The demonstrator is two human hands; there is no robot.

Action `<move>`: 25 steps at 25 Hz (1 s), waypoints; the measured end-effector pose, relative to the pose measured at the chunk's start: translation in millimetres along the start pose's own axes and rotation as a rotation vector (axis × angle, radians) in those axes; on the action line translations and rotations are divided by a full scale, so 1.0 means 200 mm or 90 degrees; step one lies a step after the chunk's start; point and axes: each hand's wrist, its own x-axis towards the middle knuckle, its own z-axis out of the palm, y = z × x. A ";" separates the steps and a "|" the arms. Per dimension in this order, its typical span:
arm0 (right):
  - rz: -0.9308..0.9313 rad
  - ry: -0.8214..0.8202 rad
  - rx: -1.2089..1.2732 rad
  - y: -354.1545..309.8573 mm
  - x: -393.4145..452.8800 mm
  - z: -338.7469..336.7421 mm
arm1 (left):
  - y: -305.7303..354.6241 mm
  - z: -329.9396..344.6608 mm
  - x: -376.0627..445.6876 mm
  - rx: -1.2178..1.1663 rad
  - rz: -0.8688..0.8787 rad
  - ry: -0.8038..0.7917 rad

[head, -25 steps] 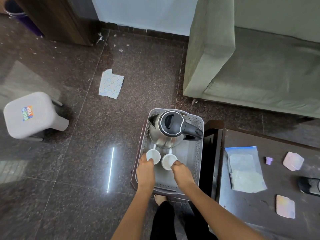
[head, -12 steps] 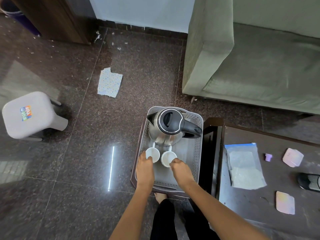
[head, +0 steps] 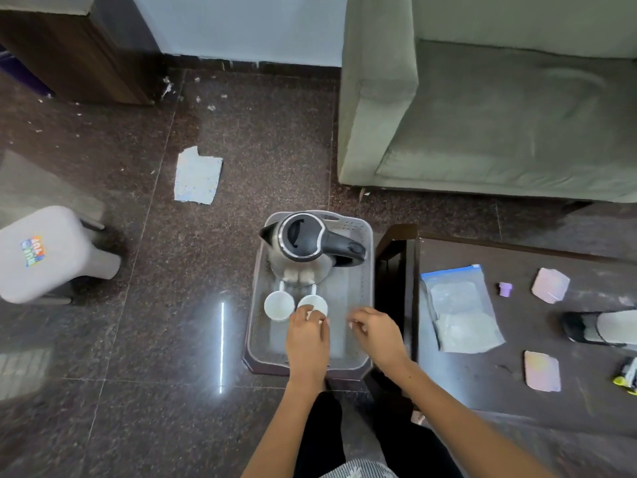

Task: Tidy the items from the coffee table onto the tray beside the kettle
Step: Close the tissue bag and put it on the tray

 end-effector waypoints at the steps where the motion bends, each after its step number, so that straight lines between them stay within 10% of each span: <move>1: 0.017 0.028 0.032 0.06 -0.04 -0.05 | 0.07 0.03 -0.02 -0.022 0.021 -0.017; 11: 0.296 0.194 0.136 1.03 -0.33 -0.49 | 0.79 0.74 -0.22 -0.148 0.108 -0.200; 25: 0.379 0.073 0.046 1.89 0.04 -0.27 | 0.92 1.59 -0.20 -0.212 -0.081 -0.170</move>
